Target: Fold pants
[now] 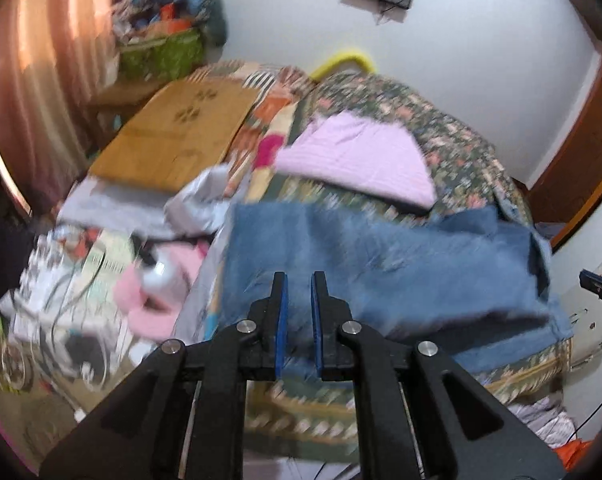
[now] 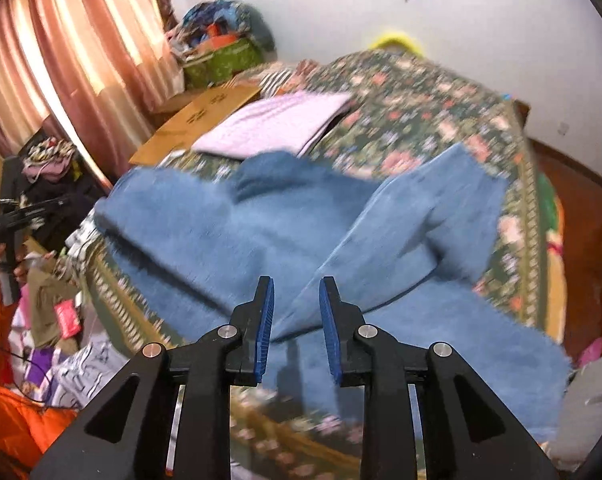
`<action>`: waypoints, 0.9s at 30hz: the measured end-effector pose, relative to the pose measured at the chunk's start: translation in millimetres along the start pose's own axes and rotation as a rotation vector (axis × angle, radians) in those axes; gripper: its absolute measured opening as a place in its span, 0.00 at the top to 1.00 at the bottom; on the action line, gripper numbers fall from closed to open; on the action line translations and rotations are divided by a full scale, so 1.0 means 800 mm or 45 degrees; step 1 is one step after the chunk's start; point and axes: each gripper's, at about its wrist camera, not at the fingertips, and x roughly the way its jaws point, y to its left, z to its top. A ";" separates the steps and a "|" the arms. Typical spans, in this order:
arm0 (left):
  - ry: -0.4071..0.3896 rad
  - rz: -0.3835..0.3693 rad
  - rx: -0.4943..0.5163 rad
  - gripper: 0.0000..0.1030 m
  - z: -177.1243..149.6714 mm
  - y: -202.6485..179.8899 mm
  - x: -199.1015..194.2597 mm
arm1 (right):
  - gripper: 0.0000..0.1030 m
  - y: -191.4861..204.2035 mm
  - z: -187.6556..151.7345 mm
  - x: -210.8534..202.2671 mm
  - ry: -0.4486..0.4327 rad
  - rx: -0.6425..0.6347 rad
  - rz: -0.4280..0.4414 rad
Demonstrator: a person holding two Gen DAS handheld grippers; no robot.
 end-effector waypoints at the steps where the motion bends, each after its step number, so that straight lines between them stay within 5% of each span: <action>1: -0.019 -0.016 0.014 0.88 0.013 -0.013 0.001 | 0.75 -0.005 0.008 -0.005 -0.020 0.003 -0.030; 4: -0.059 -0.067 0.052 0.79 0.046 -0.046 0.007 | 0.60 -0.021 0.029 -0.014 -0.073 0.015 -0.102; 8: -0.096 -0.132 0.120 0.71 0.096 -0.094 0.025 | 0.57 -0.050 0.066 -0.012 -0.114 0.031 -0.175; 13: -0.130 -0.171 0.169 0.48 0.140 -0.141 0.052 | 0.50 -0.096 0.107 0.019 -0.103 0.081 -0.201; 27: 0.016 -0.206 0.266 0.45 0.173 -0.191 0.183 | 0.50 -0.218 0.176 0.213 0.181 0.261 -0.228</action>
